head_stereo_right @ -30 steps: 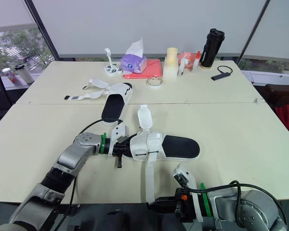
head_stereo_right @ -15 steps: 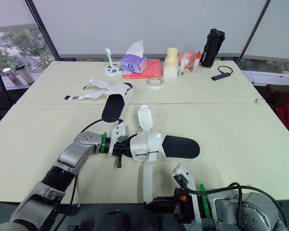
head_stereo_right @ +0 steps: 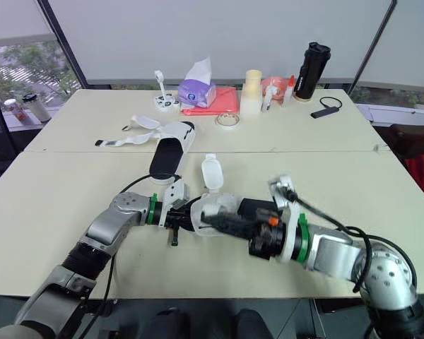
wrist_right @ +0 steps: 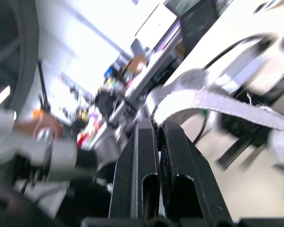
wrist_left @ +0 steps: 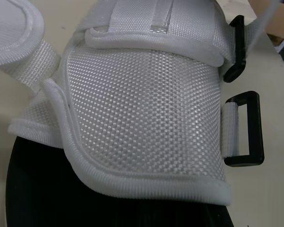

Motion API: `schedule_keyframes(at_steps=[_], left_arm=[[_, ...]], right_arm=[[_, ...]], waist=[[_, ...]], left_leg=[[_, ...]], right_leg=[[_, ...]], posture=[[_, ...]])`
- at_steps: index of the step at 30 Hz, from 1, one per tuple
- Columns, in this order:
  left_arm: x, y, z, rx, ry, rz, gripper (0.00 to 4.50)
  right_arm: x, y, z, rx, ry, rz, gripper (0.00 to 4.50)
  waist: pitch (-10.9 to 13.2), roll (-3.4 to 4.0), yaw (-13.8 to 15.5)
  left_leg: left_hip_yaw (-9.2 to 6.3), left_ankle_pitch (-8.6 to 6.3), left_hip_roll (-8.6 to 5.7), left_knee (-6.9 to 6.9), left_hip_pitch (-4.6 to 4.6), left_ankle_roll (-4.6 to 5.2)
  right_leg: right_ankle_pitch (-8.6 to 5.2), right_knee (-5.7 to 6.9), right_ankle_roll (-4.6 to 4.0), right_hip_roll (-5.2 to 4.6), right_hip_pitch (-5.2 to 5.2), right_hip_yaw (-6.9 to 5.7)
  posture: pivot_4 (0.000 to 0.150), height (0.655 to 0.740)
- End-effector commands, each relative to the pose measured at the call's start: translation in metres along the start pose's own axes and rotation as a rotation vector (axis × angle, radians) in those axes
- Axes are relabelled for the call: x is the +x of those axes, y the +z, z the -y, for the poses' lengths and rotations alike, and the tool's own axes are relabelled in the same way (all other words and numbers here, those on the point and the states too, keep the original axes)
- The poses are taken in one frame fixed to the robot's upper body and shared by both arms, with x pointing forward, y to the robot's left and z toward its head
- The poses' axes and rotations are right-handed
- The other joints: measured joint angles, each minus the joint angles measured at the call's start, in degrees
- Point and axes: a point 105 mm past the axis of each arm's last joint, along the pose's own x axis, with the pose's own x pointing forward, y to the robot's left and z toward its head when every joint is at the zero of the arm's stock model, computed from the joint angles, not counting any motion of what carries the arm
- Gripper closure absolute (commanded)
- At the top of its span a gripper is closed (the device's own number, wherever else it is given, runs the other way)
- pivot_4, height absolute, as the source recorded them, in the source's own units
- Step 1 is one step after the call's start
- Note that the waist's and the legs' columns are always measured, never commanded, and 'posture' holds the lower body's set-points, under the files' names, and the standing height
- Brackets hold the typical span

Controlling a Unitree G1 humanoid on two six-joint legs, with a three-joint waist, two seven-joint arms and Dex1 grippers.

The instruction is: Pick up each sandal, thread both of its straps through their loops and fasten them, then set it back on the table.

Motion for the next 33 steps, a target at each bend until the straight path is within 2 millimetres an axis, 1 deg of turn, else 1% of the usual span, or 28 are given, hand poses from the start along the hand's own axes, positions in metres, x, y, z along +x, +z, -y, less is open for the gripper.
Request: schedule_keyframes(at_steps=[1,4,5,8,10,14,17,18,19,20,21,25,26,29,30,31,33], left_arm=[[0.011,-0.019,0.008,-0.045,-0.032,-0.063,4.50],[0.012,-0.018,0.008,-0.046,-0.026,-0.055,4.50],[0.012,-0.018,0.008,-0.046,-0.025,-0.053,4.50],[0.013,-0.018,0.010,-0.045,-0.024,-0.052,4.50],[0.013,-0.019,0.011,-0.044,-0.024,-0.051,4.50],[0.012,-0.020,0.012,-0.046,-0.022,-0.052,4.50],[0.011,-0.021,0.013,-0.051,-0.021,-0.054,4.50],[0.012,-0.022,0.013,-0.052,-0.021,-0.054,4.50],[0.012,-0.022,0.013,-0.053,-0.021,-0.054,4.50],[0.012,-0.022,0.014,-0.054,-0.021,-0.054,4.50],[0.012,-0.022,0.014,-0.055,-0.021,-0.054,4.50],[0.013,-0.021,0.016,-0.053,-0.030,-0.053,4.50],[0.013,-0.021,0.015,-0.052,-0.031,-0.053,4.50],[0.013,-0.021,0.015,-0.051,-0.028,-0.053,4.50],[0.013,-0.021,0.014,-0.051,-0.027,-0.054,4.50],[0.012,-0.021,0.014,-0.050,-0.027,-0.055,4.50],[0.013,-0.021,0.014,-0.049,-0.029,-0.055,4.50]], right_arm=[[0.006,0.019,0.009,0.031,0.020,0.095,4.41],[0.011,0.031,0.023,0.047,0.013,0.142,4.41],[0.011,0.037,0.027,0.051,0.010,0.165,4.41],[0.010,0.047,0.039,0.067,-0.012,0.206,4.41],[0.008,0.048,0.045,0.080,-0.026,0.214,4.41],[0.005,0.039,0.062,0.126,-0.086,0.216,4.41],[0.001,0.038,0.070,0.161,-0.107,0.247,4.41],[0.001,0.038,0.066,0.159,-0.090,0.249,3.83],[0.001,0.038,0.064,0.156,-0.077,0.248,3.53],[0.001,0.040,0.063,0.147,-0.080,0.250,3.13],[0.001,0.040,0.062,0.142,-0.083,0.251,2.55],[-0.006,0.053,0.052,0.036,-0.092,0.236,0.57],[-0.008,0.056,0.051,0.000,-0.106,0.226,0.57],[-0.018,0.071,0.059,-0.228,-0.246,0.131,0.57],[-0.019,0.074,0.061,-0.277,-0.273,0.106,0.57],[-0.021,0.078,0.066,-0.326,-0.313,0.077,0.57],[-0.024,0.076,0.089,-0.401,-0.431,-0.051,0.57]], waist=[[0.0,0.01,0.0],[0.0,0.02,0.1],[0.0,0.02,0.1],[0.0,0.03,0.2],[0.0,0.03,0.2],[0.0,0.04,0.1],[0.0,0.05,0.0],[0.0,0.06,0.0],[0.0,0.07,0.0],[0.0,0.07,0.0],[0.0,0.07,0.0],[0.0,0.07,0.0],[0.0,0.08,0.0],[0.0,0.09,0.0],[0.0,0.09,0.0],[0.0,0.09,0.0],[-0.1,0.12,-0.2]], left_leg=[[0.01,0.00,-0.01,0.00,-0.01,0.00],[0.01,0.00,-0.02,0.03,0.01,0.00],[0.01,0.00,-0.03,0.04,0.01,0.00],[0.02,0.00,-0.05,0.06,0.01,0.00],[0.02,0.00,-0.05,0.06,0.00,0.00],[0.01,0.00,-0.04,0.06,-0.01,0.00],[0.01,0.00,-0.04,0.05,0.00,0.00],[0.01,0.00,-0.03,0.05,0.00,0.00],[0.01,0.00,-0.03,0.05,0.00,0.00],[0.02,0.00,-0.03,0.05,0.00,0.00],[0.02,0.00,-0.04,0.05,0.00,0.00],[0.01,0.00,-0.03,0.04,0.00,0.00],[0.01,0.00,-0.03,0.04,-0.01,0.00],[0.06,0.00,-0.04,0.04,0.00,0.00],[0.06,0.00,-0.05,0.04,0.00,0.00],[0.07,0.00,-0.05,0.04,0.00,0.00],[0.07,0.00,-0.04,0.03,0.03,0.01]], right_leg=[[0.00,0.01,0.00,-0.02,-0.01,0.00],[0.00,0.04,0.00,-0.04,0.01,0.00],[0.00,0.04,0.00,-0.06,0.02,0.00],[0.01,0.04,0.01,-0.10,0.02,0.00],[0.01,0.04,0.01,-0.10,0.01,0.00],[0.01,0.04,0.01,-0.11,0.01,0.00],[0.01,0.04,0.01,-0.11,0.01,0.00],[0.01,0.04,0.01,-0.11,0.01,0.00],[0.01,0.04,0.01,-0.11,0.01,0.00],[0.01,0.04,0.01,-0.11,0.01,0.01],[0.01,0.04,0.01,-0.11,0.01,0.01],[0.01,0.04,0.01,-0.10,0.00,0.01],[0.01,0.04,0.01,-0.10,0.00,0.01],[0.01,0.03,0.01,-0.11,-0.01,0.00],[0.01,0.03,0.01,-0.12,-0.01,0.00],[0.01,0.03,0.01,-0.11,-0.03,0.00],[0.01,0.03,0.01,-0.08,-0.02,0.01]], posture=[[0.150,0.7400],[0.150,0.7400],[0.150,0.7400],[0.150,0.7400],[0.150,0.7400],[0.150,0.7400],[0.150,0.7400],[0.150,0.7400],[0.150,0.7400],[0.150,0.7400],[0.150,0.7400],[0.150,0.7400],[0.150,0.7400],[0.150,0.7400],[0.150,0.7400],[0.150,0.7400],[0.150,0.7400]])
